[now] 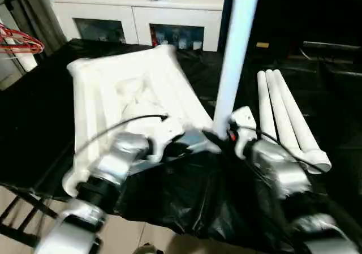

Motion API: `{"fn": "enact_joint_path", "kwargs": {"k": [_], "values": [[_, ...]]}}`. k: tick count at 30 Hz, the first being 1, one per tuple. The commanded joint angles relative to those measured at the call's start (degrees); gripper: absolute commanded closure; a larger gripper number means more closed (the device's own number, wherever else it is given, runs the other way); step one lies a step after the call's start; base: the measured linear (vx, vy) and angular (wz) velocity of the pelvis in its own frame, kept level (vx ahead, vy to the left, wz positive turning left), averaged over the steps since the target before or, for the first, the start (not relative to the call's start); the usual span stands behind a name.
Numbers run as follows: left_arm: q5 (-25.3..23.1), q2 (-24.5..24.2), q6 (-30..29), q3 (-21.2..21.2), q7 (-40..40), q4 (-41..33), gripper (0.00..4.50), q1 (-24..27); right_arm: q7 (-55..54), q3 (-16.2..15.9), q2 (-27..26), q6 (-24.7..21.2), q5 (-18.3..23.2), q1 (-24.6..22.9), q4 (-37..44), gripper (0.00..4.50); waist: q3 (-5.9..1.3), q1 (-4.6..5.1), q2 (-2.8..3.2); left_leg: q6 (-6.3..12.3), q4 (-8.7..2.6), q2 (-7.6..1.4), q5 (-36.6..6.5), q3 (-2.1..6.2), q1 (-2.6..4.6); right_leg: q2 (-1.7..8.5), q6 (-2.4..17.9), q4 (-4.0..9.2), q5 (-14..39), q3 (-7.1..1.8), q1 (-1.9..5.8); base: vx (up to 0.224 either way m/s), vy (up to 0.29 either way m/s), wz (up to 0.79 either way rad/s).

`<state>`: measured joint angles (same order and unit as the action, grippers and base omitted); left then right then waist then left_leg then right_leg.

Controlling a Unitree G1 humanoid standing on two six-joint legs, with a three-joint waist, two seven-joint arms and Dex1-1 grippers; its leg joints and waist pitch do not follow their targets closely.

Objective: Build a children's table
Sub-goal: Rotate leg to tighten

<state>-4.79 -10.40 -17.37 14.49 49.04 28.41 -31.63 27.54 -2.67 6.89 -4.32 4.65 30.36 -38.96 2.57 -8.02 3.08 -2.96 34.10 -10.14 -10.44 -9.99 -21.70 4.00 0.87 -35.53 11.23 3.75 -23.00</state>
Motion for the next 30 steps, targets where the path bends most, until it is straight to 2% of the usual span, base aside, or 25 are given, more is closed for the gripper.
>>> {"fn": "enact_joint_path", "kwargs": {"k": [1,2,5,6,7,8,9,11,14,15,18,22,28,30], "values": [[1.9,4.2,0.0,0.6,-2.0,-4.2,4.5,0.0,-3.2,-2.6,-3.8,-0.7,-1.9,0.6,-5.3,1.76,-3.3,0.11,-0.66,0.38,-4.65,-3.22,-14.0,1.53,0.76,5.39,9.5,5.37,18.8,-2.96,2.27,0.0,0.0,0.0],[1.8,5.0,-0.5,0.9,-2.7,-4.9,4.5,0.2,-5.1,-2.3,-4.7,0.4,-2.4,1.7,-7.0,1.76,-3.26,0.27,-0.64,0.53,-4.7,-3.11,-13.6,1.54,0.55,5.29,9.6,5.32,17.7,-2.85,2.38,0.0,0.0,0.0],[1.7,5.7,-1.1,1.2,-3.4,-5.6,4.5,0.3,-5.6,-2.0,-5.4,2.7,-2.8,2.8,-9.2,1.76,-3.5,0.22,-0.67,1.46,-4.48,-3.01,-12.4,1.37,0.54,5.24,10.2,5.03,14.3,-2.87,2.45,0.0,0.0,0.0],[1.7,5.8,-1.6,1.3,-3.8,-6.1,4.5,0.4,-5.6,-1.7,-5.6,3.8,-2.7,3.3,-9.9,1.41,-3.57,0.18,-0.57,1.68,-4.42,-3.06,-12.0,1.38,0.53,5.26,10.4,4.91,13.3,-2.88,2.45,0.0,0.0,0.0],[1.7,5.8,-1.8,1.5,-3.7,-6.4,4.5,0.4,-4.7,-1.3,-5.6,4.1,-2.1,3.4,-9.9,1.41,-3.62,0.21,-0.47,2.13,-4.32,-3.01,-10.9,1.35,0.39,5.16,10.9,4.68,11.2,-2.82,2.51,0.0,0.0,0.0],[1.8,5.6,-1.8,1.5,-3.5,-6.5,4.5,0.3,-3.4,-1.4,-5.3,4.4,-1.8,3.3,-9.4,1.2,-3.69,0.15,-0.41,2.32,-4.28,-3.05,-10.5,1.33,0.42,5.13,11.1,4.61,10.3,-2.78,2.53,0.0,0.0,0.0],[1.8,5.3,-1.9,1.6,-3.2,-6.7,4.5,0.3,-2.0,-1.4,-4.9,4.7,-1.6,3.1,-9.0,1.0,-3.87,0.11,-0.39,3.17,-4.09,-3.08,-9.0,1.3,0.33,5.02,11.8,4.21,6.7,-2.71,2.63,0.0,0.0,0.0],[1.9,4.5,-2.0,1.8,-2.0,-7.2,4.5,0.4,0.8,-2.1,-3.8,6.1,-1.6,2.7,-8.2,0.86,-3.88,0.02,-0.13,3.81,-3.97,-3.07,-8.7,1.27,0.28,5.04,12.4,4.1,5.3,-2.63,2.67,0.0,0.0,0.0],[2.0,3.4,-1.4,2.1,-0.1,-7.3,4.5,0.6,4.6,-2.8,-2.3,6.8,-1.1,1.8,-6.6,0.86,-3.89,-0.1,-0.37,4.55,-3.86,-3.07,-8.5,1.22,0.2,5.08,12.5,4.1,4.4,-2.56,2.9,0.0,0.0,0.0],[2.4,2.0,-0.8,2.4,2.1,-7.4,4.5,0.7,10.0,-4.3,-0.2,7.6,-0.9,0.3,-4.5,0.86,-3.86,-0.05,-0.18,4.82,-3.89,-3.11,-8.4,1.26,0.19,5.02,12.7,4.1,4.2,-2.53,2.86,0.0,0.0,0.0],[2.8,0.8,-0.5,2.5,4.2,-7.4,4.5,0.6,15.3,-5.4,1.7,8.5,-0.2,-1.1,-2.5,0.86,-3.83,-0.27,-0.17,5.17,-3.83,-3.18,-9.2,1.21,0.27,5.04,13.0,4.16,4.7,-2.48,2.92,0.0,0.0,0.0],[3.4,-1.9,0.9,2.6,8.8,-6.4,4.5,0.0,25.5,-6.3,5.3,6.6,3.0,-4.3,3.9,0.86,-3.79,-0.71,-0.15,5.57,-3.82,-3.34,-9.7,1.19,0.38,4.95,13.0,4.23,5.5,-2.5,2.87,0.0,0.0,0.0],[3.4,-5.5,3.5,2.4,14.0,-3.6,4.5,-1.3,33.1,-8.5,9.6,5.7,4.0,-7.2,9.1,0.86,-3.7,-1.05,-0.18,5.16,-3.98,-3.41,-10.7,1.27,0.35,5.16,12.8,4.47,8.5,-2.5,2.72,0.0,0.0,0.0],[3.6,-6.1,4.0,2.3,14.9,-3.0,4.5,-1.5,34.5,-8.6,10.1,5.3,4.2,-7.6,9.9,0.86,-3.76,-1.22,-0.22,5.19,-3.92,-3.43,-10.3,1.23,0.4,5.06,12.9,4.35,7.9,-2.52,2.65,0.0,0.0,0.0]]}}
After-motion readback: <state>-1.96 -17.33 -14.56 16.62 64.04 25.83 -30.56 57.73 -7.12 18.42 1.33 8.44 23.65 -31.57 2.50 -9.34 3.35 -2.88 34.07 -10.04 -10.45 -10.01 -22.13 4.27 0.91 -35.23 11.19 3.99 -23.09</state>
